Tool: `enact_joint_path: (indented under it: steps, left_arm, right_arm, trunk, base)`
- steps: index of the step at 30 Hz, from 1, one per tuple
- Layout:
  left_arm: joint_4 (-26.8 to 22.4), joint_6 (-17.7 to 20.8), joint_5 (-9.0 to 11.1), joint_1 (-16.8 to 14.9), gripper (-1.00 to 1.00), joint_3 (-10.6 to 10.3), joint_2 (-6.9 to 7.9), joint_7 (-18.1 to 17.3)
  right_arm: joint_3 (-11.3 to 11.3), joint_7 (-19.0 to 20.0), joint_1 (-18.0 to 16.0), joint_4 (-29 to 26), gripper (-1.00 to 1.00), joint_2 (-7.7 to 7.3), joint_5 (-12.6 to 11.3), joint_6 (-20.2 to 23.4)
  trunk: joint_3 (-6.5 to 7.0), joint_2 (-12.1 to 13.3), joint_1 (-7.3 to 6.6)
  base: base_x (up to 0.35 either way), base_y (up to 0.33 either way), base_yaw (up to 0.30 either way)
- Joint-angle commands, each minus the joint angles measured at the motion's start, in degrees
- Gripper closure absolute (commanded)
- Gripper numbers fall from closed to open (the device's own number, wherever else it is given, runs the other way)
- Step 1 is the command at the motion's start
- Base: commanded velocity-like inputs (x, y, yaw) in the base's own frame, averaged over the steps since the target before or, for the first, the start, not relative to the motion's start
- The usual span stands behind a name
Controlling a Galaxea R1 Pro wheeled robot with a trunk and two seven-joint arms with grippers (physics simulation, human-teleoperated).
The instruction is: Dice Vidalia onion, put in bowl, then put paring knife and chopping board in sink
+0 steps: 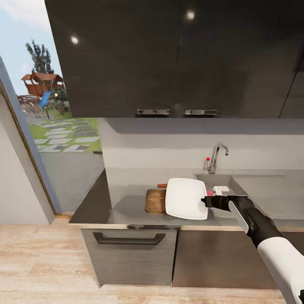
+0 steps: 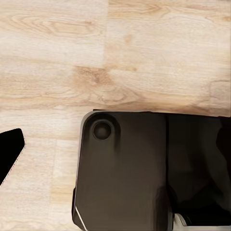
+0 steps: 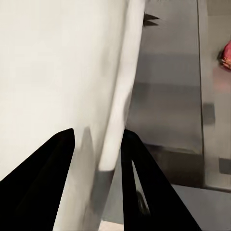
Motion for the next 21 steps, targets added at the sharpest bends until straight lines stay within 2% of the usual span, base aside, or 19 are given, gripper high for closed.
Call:
enact_joint_path:
  steps: [1,10,21]
  left_arm:
    - [0.0,-0.1,0.3,0.0,-1.00,0.0,-0.02,0.0]
    - [0.0,-0.1,0.3,0.0,-1.00,0.0,-0.02,0.0]
    - [-0.1,-0.1,0.3,0.0,-1.00,0.0,-0.02,0.0]
  right_arm:
    - [0.1,0.1,-0.1,-0.1,1.00,-0.04,0.0,0.2]
    - [0.2,0.1,-0.1,-0.1,1.00,-0.02,0.0,0.3]
    - [0.3,0.1,-0.1,-0.1,1.00,-0.02,0.0,0.3]
  trunk:
    - [-0.02,-0.1,0.04]
    - [0.79,-0.1,0.04]
    - [1.79,-0.1,0.04]
  base:
    - [0.000,0.180,0.000]
    - [0.003,0.204,0.000]
    - [0.081,0.258,0.010]
